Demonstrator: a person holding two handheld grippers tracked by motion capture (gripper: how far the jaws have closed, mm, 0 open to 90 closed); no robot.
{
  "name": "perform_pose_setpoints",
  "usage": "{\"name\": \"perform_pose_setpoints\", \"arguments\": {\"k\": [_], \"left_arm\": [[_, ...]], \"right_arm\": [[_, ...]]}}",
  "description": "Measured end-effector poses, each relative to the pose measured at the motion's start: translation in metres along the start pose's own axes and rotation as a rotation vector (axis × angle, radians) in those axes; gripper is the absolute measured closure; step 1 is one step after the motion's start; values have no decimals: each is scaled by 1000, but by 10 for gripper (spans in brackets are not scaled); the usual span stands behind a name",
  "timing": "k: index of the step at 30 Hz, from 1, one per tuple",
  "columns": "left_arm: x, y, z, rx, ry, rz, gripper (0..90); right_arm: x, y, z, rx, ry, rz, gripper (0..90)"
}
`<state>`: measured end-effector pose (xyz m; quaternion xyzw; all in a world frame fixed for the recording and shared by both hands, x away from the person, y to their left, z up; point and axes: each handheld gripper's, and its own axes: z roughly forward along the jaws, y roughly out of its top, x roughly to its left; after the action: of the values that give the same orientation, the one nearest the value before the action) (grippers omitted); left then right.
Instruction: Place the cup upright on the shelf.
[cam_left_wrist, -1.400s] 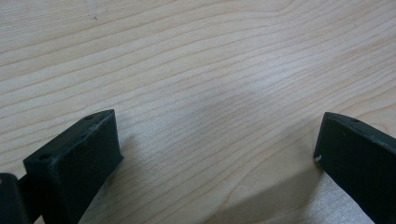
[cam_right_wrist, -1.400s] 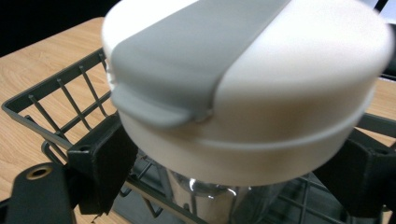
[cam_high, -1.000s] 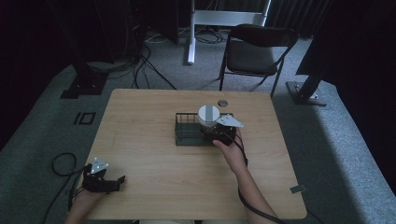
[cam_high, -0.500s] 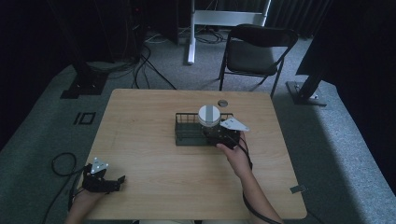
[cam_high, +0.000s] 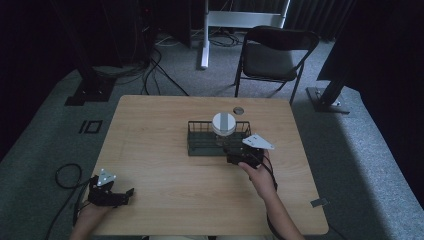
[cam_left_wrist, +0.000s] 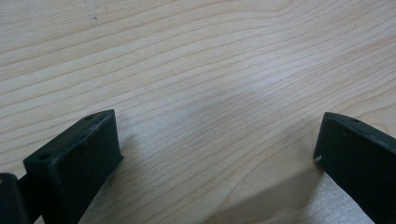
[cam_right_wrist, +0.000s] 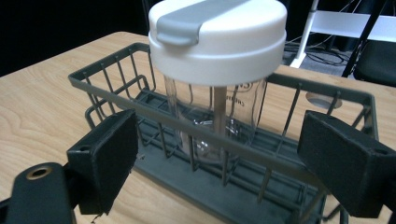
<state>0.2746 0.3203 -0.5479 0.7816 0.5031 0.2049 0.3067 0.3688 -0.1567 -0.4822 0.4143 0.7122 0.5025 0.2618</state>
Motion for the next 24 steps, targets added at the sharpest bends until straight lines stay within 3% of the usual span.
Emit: {"name": "perform_pose_setpoints", "arguments": {"k": [24], "left_arm": [[0, 0, 0, 0, 0, 0, 5]], "right_arm": [[-20, -44, -29, 51, -48, -6, 123]]}}
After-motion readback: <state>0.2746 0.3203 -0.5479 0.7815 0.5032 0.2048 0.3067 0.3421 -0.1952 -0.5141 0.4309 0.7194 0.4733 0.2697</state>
